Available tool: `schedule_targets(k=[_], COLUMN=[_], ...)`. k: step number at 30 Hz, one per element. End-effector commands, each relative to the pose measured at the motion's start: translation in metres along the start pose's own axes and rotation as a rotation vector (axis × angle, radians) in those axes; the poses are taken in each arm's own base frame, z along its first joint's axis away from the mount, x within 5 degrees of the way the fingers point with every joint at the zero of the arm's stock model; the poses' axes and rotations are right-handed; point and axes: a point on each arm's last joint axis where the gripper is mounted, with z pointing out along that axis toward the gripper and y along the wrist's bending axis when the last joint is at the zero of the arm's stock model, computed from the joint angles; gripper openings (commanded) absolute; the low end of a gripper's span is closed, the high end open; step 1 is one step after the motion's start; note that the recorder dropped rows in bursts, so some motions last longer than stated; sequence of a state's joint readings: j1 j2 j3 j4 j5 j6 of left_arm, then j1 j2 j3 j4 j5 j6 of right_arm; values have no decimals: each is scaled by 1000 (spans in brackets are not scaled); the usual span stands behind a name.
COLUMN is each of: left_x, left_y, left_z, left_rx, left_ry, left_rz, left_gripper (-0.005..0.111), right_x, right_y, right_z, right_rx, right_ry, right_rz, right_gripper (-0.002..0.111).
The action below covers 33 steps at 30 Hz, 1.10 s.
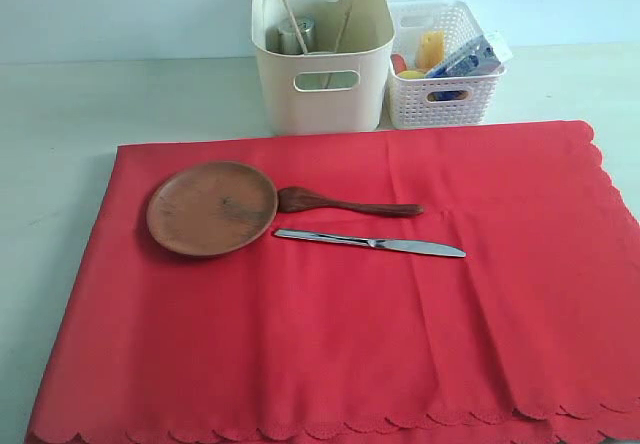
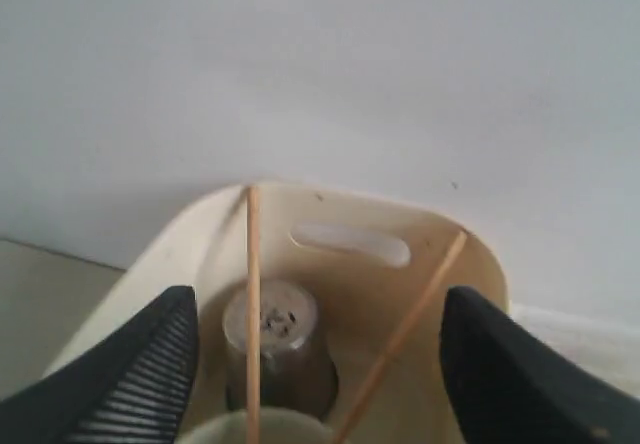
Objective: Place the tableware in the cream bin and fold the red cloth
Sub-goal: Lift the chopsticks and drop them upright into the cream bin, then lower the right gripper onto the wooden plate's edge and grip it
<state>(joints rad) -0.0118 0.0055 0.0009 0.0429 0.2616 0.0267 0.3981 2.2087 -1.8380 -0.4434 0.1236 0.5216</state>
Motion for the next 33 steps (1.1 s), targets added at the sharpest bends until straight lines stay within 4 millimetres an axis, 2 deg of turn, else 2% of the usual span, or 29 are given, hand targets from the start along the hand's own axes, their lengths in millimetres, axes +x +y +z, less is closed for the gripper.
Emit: schedule_targets(k=[1,5,7,9,14,17,25,30,33], left_x=[-1,-1,-1,-1,-1,-1,-1,-1,-1], left_y=[0,0,0,0,0,0,0,0,0], left_z=[0,0,0,0,0,0,0,0,0], left_rx=[0,0,0,0,0,0,0,0,0], left_ry=[-8,-8,-8,-8,-8,-8,-8,-8,-8], left_rz=[-10,-10,-10,-10,-10,-10,-10,-10,-10], left_gripper=[3,3,3,3,3,3,3,3,3], right_x=[-16,-20,-17,-10,14,34,75,97,112], right_y=[-13,-19,-16,-9,20,42,93,108,109], right_z=[-27,-53,-64,-71,-77,-79,-85,-82,-75], right_rx=[125,216,187,105,-208,-342,-387,-348,-328], right_ry=[135,311,419,532,705,764,811,779,808], right_rz=[13,32,1,-18,121,141,78,131,191], right_gripper=[66,66,66,66,66,66,66,66,66])
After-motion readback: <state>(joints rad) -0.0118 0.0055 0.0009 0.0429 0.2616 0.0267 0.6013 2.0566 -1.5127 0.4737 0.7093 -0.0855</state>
